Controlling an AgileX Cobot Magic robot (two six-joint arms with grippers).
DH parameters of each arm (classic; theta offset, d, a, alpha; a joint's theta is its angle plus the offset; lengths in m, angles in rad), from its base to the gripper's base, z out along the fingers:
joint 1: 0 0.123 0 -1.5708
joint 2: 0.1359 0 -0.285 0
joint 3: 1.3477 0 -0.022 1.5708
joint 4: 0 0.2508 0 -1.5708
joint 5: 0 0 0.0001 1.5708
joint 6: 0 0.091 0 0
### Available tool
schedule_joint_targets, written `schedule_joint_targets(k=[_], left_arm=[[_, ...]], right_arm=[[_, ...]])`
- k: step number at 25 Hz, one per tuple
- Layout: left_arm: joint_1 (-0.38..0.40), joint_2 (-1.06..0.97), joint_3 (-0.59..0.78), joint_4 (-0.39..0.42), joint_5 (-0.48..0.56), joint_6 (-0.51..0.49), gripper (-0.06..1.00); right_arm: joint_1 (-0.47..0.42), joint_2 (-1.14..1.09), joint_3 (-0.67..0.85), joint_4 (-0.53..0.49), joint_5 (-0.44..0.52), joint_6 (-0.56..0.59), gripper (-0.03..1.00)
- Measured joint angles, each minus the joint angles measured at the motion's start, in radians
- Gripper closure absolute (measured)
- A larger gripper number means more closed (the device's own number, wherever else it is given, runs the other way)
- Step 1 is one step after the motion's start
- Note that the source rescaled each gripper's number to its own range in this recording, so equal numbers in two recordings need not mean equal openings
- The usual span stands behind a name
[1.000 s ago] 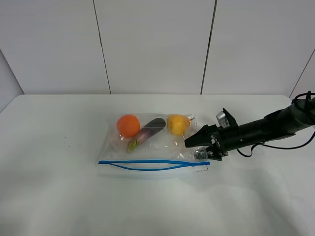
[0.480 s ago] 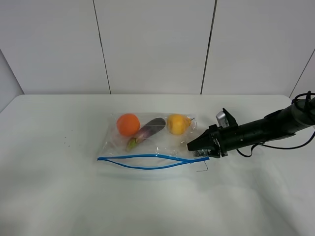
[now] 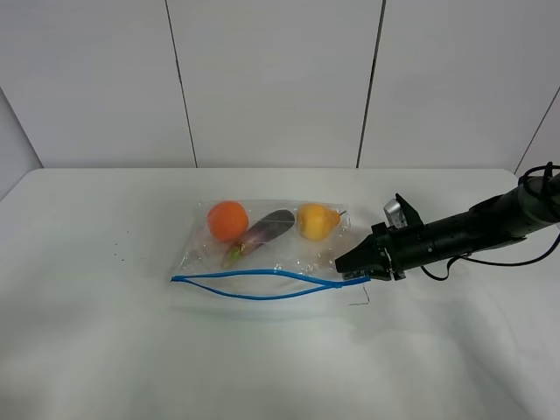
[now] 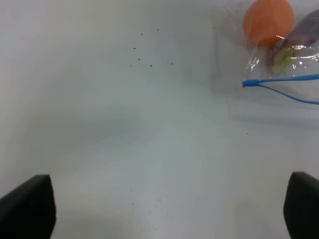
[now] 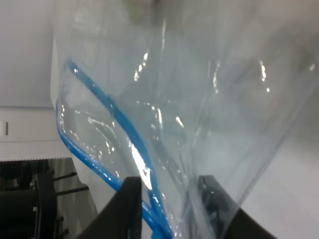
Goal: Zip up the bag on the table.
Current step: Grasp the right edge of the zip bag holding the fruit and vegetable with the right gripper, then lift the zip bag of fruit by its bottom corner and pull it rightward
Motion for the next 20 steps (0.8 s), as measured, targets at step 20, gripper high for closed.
schedule_joint_targets(k=[20], left_arm=[[0.000, 0.000, 0.000, 0.000, 0.000, 0.000, -0.06]], right_arm=[[0.000, 0.000, 0.000, -0.005, -0.026, 0.006, 0.97]])
